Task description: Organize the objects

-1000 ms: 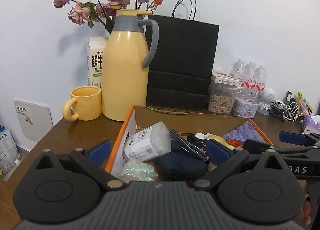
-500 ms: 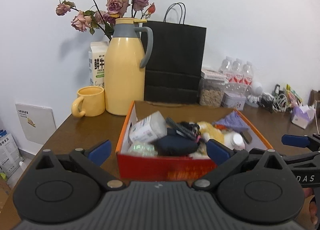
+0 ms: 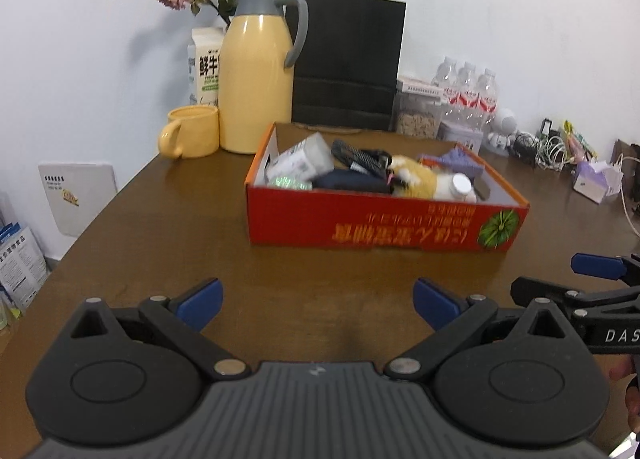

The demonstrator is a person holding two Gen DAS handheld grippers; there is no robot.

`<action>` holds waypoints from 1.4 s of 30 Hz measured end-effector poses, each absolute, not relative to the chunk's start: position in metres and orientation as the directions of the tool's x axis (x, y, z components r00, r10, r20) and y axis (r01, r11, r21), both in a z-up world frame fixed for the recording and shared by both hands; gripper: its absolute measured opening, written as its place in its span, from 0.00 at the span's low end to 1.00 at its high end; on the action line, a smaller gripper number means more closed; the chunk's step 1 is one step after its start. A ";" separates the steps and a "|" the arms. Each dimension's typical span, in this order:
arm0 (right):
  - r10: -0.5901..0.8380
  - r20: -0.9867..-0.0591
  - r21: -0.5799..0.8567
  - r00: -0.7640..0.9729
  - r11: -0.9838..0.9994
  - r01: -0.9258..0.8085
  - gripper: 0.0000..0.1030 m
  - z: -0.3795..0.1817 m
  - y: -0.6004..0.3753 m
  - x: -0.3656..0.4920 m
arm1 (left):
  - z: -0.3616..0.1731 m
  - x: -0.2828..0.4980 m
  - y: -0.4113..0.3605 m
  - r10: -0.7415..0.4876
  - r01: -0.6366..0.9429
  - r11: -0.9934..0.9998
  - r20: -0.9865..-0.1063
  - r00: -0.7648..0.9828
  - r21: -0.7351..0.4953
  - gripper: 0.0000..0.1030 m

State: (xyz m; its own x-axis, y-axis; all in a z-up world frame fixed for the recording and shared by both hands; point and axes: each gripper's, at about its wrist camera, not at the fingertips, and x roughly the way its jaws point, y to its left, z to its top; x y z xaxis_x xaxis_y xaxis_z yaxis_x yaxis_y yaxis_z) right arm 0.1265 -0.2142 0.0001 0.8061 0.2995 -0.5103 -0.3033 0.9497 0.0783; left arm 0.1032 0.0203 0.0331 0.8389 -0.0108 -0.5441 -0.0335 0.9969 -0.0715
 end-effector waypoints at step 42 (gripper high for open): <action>0.286 -0.538 0.099 0.793 0.956 -0.277 1.00 -0.009 -0.218 0.119 | 0.018 0.091 0.019 0.001 -0.044 0.997 -0.565 0.825 -0.063 1.00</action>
State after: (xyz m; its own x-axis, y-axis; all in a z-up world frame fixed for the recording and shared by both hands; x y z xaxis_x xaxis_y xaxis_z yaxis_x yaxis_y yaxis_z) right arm 0.1185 -0.2178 -0.0092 0.7932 0.2858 -0.5377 -0.2774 0.9557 0.0988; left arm 0.0913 0.0192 0.0182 0.8250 0.0010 -0.5651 -0.0440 0.9971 -0.0625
